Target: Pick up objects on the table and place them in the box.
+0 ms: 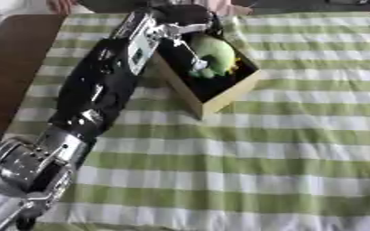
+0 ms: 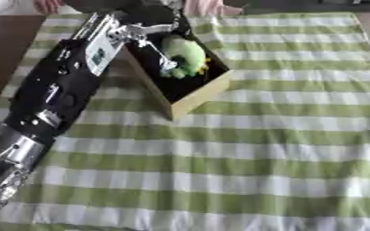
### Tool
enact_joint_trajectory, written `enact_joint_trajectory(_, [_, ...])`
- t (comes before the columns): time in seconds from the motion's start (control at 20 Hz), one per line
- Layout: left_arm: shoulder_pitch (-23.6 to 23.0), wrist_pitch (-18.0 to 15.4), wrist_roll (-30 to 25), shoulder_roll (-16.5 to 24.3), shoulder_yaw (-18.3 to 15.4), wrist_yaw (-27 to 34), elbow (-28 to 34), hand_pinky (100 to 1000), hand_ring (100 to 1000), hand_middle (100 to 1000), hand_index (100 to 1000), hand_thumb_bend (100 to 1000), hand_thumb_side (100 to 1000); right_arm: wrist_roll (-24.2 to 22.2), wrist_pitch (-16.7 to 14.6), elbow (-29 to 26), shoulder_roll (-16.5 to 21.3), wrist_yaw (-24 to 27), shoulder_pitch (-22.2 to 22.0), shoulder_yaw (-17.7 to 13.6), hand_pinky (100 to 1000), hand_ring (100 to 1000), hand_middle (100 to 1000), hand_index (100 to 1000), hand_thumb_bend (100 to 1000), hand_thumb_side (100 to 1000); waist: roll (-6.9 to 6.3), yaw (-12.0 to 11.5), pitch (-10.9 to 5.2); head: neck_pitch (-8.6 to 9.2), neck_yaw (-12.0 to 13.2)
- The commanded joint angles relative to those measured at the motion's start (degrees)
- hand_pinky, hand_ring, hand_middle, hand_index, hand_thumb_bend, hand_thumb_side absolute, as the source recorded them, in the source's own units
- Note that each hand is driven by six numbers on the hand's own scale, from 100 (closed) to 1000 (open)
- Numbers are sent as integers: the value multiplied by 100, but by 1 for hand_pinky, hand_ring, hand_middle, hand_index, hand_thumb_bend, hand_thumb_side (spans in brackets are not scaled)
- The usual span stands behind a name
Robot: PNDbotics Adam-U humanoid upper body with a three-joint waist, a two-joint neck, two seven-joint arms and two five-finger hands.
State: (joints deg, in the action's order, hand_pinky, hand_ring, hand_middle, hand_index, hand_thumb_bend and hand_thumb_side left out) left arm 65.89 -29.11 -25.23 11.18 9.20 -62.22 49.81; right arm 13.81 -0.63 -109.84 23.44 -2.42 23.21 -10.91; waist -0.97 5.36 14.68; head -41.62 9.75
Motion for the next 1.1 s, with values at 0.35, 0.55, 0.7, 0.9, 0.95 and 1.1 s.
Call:
enact_joint_trajectory(0.35, [73,-200,420,41,-82,-1006,-14,707,851,796,927,498,441,4,9,-104,53,43,39,-58,646,616,575,793,100,1000,12,18,-96,46,-3])
enact_joint_trajectory(0.55, [75,-226,534,46,-104,-1252,-28,743,883,819,942,567,474,-10,12,-99,43,56,22,-56,646,614,574,793,100,1000,14,17,-99,32,-4])
enact_joint_trajectory(0.7, [90,-233,653,48,-141,-1315,27,712,860,792,919,483,458,-22,15,-86,39,64,15,-52,646,614,574,793,100,1000,15,12,-104,25,-5])
enact_joint_trajectory(0.9, [125,-205,703,84,-171,-1132,170,675,833,771,904,390,439,-37,15,-75,32,67,3,-48,646,615,574,793,100,1000,15,-1,-128,14,-17])
enact_joint_trajectory(0.95, [136,-182,705,92,-187,-1044,235,660,823,760,898,362,431,-38,16,-74,30,66,0,-49,647,615,574,794,100,1000,17,-5,-138,17,-16])
enact_joint_trajectory(1.1, [156,-87,667,143,-228,-671,521,640,811,747,889,305,425,-37,18,-70,34,56,-16,-55,647,615,575,794,100,1000,22,-20,-169,8,-29])
